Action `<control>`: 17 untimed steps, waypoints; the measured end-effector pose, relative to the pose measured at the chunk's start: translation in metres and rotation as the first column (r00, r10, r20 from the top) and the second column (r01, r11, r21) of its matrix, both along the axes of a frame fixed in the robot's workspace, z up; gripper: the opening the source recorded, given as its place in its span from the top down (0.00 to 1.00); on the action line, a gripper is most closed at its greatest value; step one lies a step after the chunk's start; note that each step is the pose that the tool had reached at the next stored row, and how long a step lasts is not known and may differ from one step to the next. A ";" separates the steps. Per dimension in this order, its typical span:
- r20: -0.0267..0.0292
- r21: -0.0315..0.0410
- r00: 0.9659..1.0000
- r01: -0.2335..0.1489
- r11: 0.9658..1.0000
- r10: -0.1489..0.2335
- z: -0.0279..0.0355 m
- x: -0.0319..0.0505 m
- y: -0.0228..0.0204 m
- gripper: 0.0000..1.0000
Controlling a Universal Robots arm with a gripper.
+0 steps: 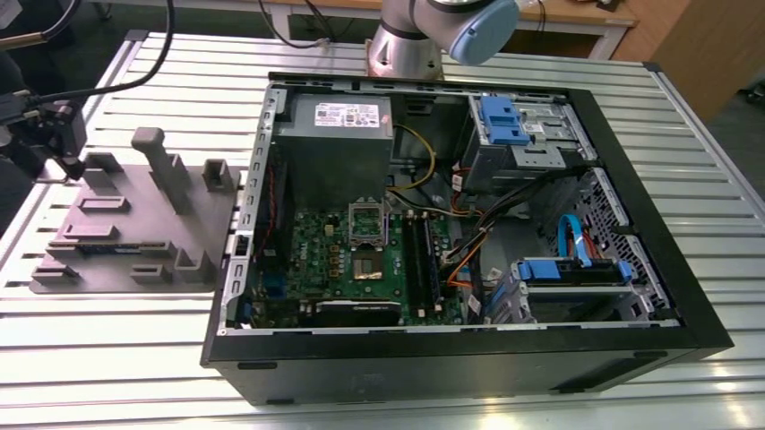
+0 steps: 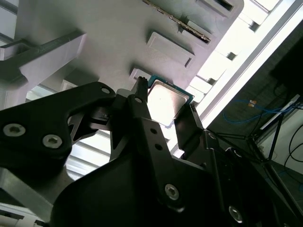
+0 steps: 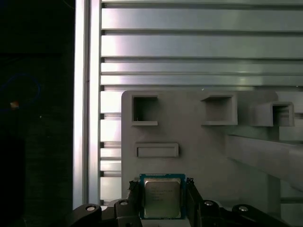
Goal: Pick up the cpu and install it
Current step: 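Pick up the cpu and move it towards the insertion slot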
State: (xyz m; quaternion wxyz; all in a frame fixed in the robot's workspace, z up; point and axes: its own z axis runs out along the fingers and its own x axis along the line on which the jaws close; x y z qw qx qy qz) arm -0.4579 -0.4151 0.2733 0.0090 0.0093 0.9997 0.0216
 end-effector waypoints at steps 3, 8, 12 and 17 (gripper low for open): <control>0.000 0.000 1.000 0.000 1.000 0.000 0.0027 0.0000 0.0000 0.53; 0.000 0.000 1.000 0.000 1.000 0.000 0.0068 0.0000 0.0000 0.53; 0.000 0.000 1.000 0.000 1.000 0.000 0.0084 0.0000 0.0000 0.53; 0.000 0.000 1.000 0.000 1.000 0.000 0.0088 0.0004 0.0000 0.53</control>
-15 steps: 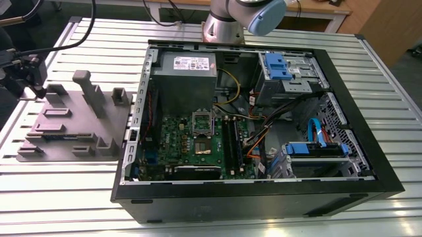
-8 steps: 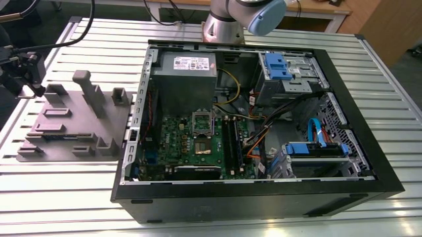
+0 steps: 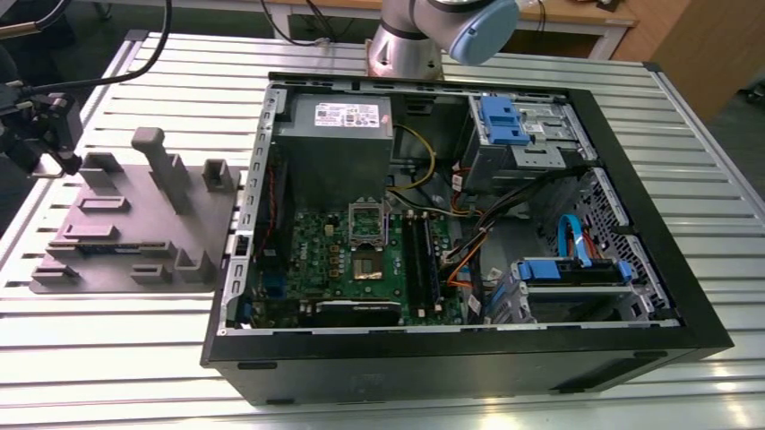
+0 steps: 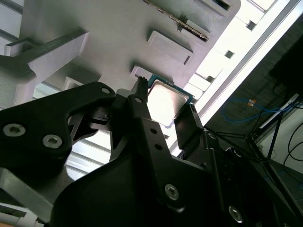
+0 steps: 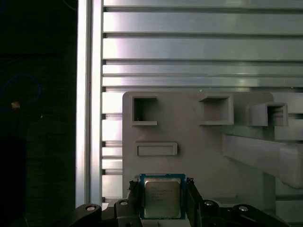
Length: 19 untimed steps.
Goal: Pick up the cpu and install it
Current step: 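Pick up the cpu and move it towards the insertion slot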
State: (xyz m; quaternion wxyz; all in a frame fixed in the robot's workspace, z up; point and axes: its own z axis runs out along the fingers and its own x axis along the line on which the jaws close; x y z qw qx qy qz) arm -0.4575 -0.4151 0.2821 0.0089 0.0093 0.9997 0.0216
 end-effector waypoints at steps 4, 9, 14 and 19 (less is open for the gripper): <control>0.000 0.000 1.000 0.000 1.000 0.000 -0.0002 0.0025 0.0000 0.53; 0.000 0.000 1.000 0.000 1.000 0.000 0.0043 0.0026 0.0000 0.53; 0.000 0.000 1.000 0.000 1.000 0.000 0.0171 0.0026 0.0000 0.53; 0.000 0.000 1.000 0.000 1.000 0.000 0.0288 0.0026 0.0000 0.53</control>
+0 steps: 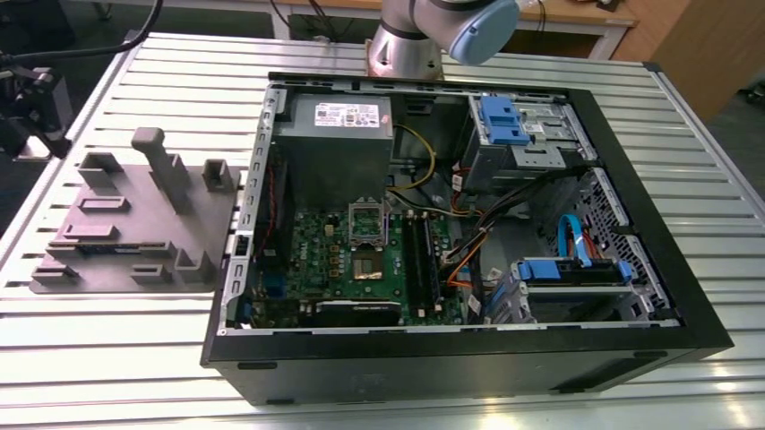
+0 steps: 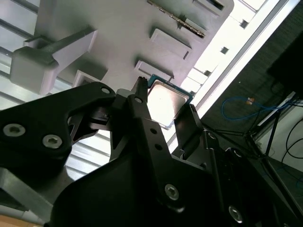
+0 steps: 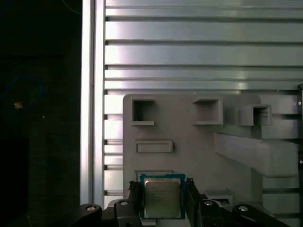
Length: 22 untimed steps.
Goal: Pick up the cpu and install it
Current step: 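Pick up the cpu and move it towards the insertion slot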
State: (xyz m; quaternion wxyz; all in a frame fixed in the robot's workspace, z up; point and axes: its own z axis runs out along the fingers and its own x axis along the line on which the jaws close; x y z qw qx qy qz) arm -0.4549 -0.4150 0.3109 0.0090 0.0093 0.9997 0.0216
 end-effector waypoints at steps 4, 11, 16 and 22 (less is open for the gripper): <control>0.000 0.000 1.000 0.000 1.000 0.000 0.0074 0.0000 0.0000 0.53; 0.000 0.000 1.000 0.000 1.000 0.000 0.0194 0.0000 0.0001 0.53; 0.000 0.000 1.000 0.000 1.000 0.000 0.0273 0.0000 0.0001 0.53; 0.000 0.000 1.000 0.000 1.000 0.000 0.0366 0.0000 0.0001 0.53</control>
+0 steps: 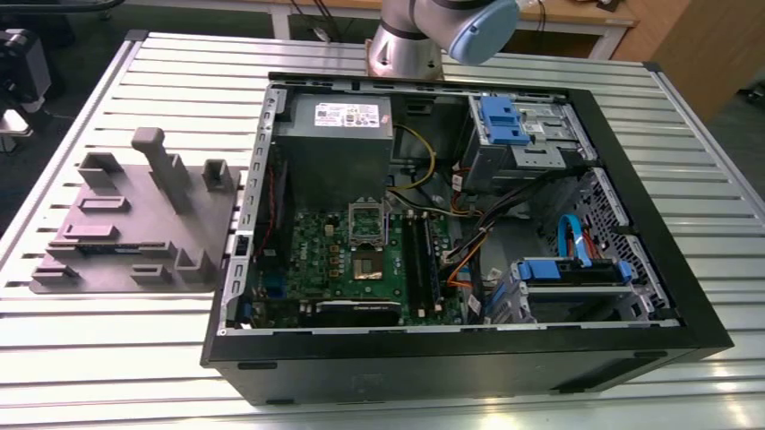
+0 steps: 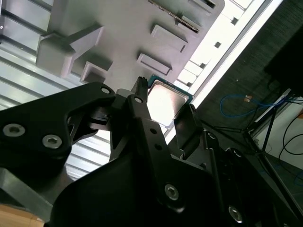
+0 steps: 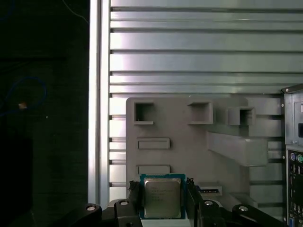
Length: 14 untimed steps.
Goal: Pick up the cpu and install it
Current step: 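Pick up the cpu and move it towards the insertion slot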
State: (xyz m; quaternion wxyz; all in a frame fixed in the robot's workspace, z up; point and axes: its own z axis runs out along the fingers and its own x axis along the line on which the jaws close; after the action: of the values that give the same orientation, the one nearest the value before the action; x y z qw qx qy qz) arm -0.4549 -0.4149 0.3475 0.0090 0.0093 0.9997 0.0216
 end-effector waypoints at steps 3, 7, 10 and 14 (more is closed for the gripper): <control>0.000 0.000 1.000 0.000 1.000 0.000 0.0040 0.0000 0.0000 0.53; 0.000 0.000 1.000 0.000 1.000 0.000 0.0098 0.0000 0.0000 0.53; 0.000 0.000 1.000 0.000 1.000 0.000 0.0140 0.0000 0.0000 0.53; 0.000 0.000 1.000 0.000 1.000 0.000 0.0148 0.0001 0.0000 0.53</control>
State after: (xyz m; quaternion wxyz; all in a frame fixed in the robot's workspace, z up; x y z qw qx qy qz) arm -0.4548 -0.4149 0.3623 0.0090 0.0093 0.9997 0.0216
